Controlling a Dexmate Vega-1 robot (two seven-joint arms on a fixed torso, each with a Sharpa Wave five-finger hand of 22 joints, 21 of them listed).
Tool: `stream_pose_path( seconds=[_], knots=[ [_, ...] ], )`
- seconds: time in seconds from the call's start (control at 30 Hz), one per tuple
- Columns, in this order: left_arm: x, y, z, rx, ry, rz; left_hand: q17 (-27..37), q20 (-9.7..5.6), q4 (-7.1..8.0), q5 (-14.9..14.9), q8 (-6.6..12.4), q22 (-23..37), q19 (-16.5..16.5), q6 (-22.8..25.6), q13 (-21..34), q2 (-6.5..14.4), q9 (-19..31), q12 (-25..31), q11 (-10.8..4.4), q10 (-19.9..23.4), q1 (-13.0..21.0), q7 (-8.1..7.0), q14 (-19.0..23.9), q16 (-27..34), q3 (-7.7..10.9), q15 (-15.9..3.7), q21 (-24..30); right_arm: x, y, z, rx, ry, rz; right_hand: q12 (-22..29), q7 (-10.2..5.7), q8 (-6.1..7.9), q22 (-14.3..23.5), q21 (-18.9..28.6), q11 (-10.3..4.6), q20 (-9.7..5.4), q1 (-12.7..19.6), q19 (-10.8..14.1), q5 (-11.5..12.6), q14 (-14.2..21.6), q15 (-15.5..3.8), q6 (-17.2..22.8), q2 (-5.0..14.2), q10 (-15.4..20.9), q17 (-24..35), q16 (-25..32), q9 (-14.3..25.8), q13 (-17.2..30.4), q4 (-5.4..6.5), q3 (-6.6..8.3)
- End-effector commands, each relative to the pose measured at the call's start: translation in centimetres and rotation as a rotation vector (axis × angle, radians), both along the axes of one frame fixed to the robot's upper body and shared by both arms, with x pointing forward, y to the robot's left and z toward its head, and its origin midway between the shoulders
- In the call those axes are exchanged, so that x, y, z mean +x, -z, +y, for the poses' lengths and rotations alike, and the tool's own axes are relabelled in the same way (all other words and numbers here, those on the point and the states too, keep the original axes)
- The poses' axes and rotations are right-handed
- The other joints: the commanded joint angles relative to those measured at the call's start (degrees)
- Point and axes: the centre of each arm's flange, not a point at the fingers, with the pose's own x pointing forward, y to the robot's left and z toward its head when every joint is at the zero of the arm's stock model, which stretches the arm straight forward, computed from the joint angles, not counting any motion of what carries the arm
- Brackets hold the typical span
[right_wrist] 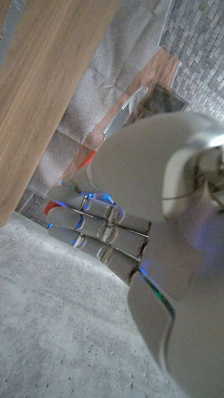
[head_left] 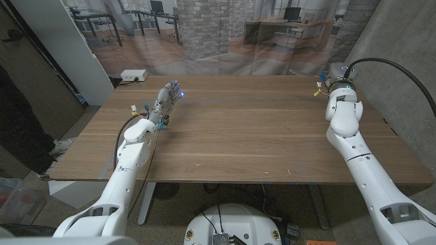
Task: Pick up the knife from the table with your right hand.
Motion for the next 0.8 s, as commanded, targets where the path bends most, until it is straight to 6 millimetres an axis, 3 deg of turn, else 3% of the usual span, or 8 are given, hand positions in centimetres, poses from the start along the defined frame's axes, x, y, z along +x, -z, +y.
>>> stream_pose_path(
  seconds=[0.03, 0.8],
  knots=[
    [0.6, -0.5, 0.6, 0.011, 0.016, 0.001, 0.0, 0.04, 0.09, 0.4, 0.09, 0.3, 0.1, 0.1, 0.3, 2.3, 0.2, 0.1, 0.13, -0.1, -0.4, 0.26, -0.3, 0.1, -0.12, 0.17, -0.2, -0.4, -0.4, 0.4, -0.009, 0.012, -0.061, 0.1, 0.4, 0.05, 0.1, 0.6, -0.08, -3.87, 1.1, -0.3, 0.2, 0.2, -4.93, 8.4, 1.44, 0.1, 0.2, -0.4, 10.3, 0.2, -0.04, -0.24],
    [2.5, -1.4, 2.2, 0.068, 0.074, 0.017, 0.0, 0.05, 0.1, 0.4, 0.07, 0.3, 0.1, 0.0, 0.3, 2.4, 0.2, 0.1, 0.19, -0.2, -0.4, 0.3, -0.5, 0.0, -0.16, 0.16, -0.4, -0.1, -0.4, 1.8, -0.025, 0.047, -0.16, -0.1, 0.13, -0.44, -0.4, 2.2, -0.15, -4.04, 1.4, -0.9, 0.3, 0.3, -4.92, 8.6, 1.49, 0.0, 0.4, -0.7, 10.5, 0.4, 0.04, -0.53]
  ],
)
